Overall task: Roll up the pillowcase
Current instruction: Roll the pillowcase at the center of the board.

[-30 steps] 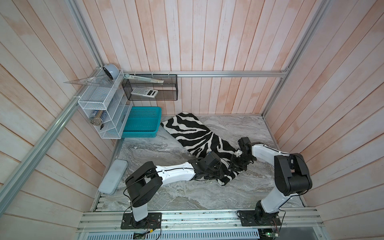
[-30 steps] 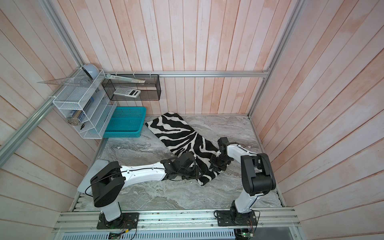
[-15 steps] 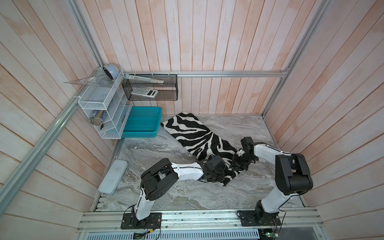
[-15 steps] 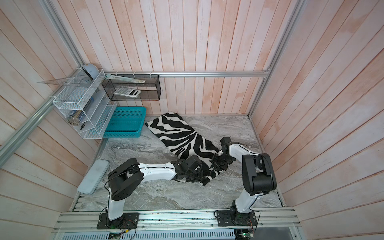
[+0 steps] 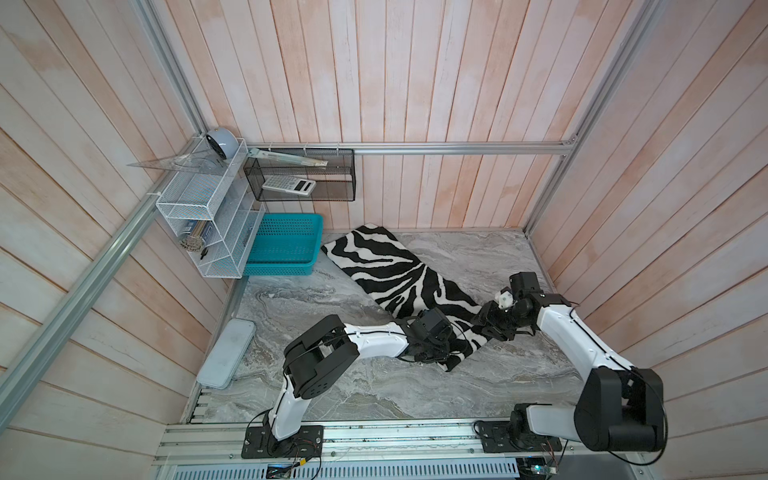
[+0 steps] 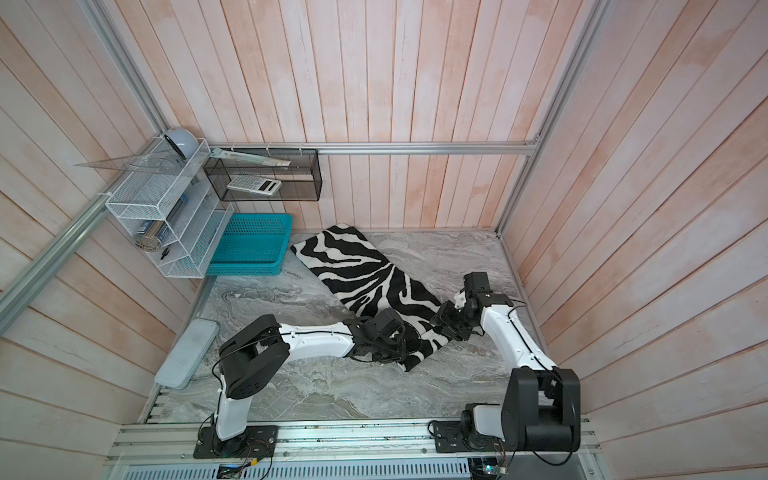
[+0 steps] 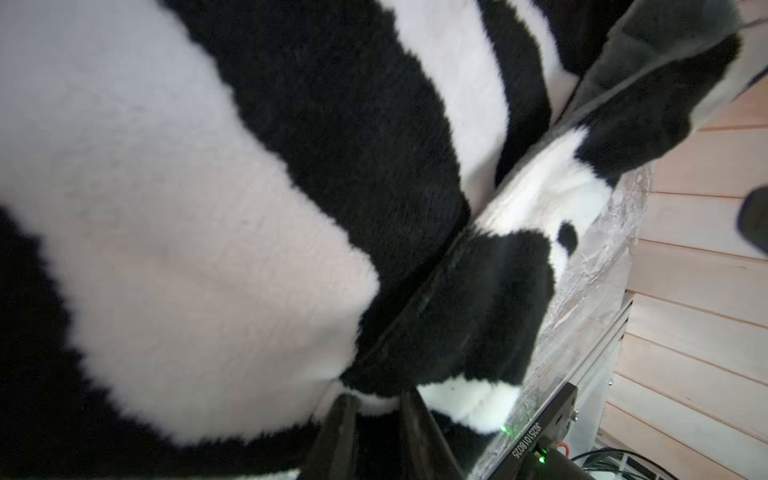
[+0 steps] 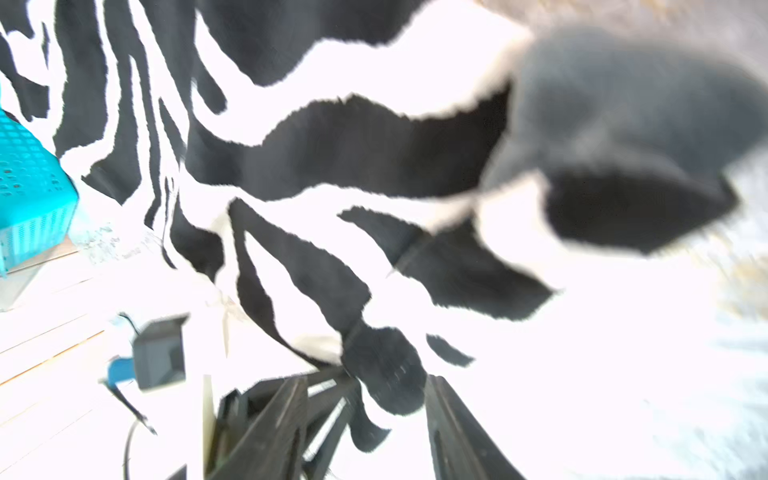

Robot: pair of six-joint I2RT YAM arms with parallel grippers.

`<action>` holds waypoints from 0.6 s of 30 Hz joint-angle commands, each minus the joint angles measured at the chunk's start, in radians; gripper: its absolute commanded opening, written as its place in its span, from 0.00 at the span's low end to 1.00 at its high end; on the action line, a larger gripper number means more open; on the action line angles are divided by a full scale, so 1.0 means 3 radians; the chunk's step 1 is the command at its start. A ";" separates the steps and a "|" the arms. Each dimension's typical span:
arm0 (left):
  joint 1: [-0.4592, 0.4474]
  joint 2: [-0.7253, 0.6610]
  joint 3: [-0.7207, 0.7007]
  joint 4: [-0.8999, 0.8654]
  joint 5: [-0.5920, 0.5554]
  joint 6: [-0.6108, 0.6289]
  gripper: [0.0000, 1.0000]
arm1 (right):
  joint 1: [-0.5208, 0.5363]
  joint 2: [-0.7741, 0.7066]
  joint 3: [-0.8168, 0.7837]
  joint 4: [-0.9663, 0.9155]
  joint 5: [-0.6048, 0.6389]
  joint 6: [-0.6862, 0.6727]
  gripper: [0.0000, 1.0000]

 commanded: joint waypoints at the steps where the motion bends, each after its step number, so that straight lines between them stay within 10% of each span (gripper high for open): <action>1: 0.0068 0.0141 -0.0177 -0.0234 -0.0105 -0.0042 0.23 | -0.0009 0.0008 -0.0277 -0.0206 0.0014 0.0001 0.52; 18: 0.0083 -0.0063 -0.0320 -0.0043 -0.0100 -0.0173 0.22 | 0.0001 0.0701 -0.0558 0.0677 0.0056 0.0313 0.43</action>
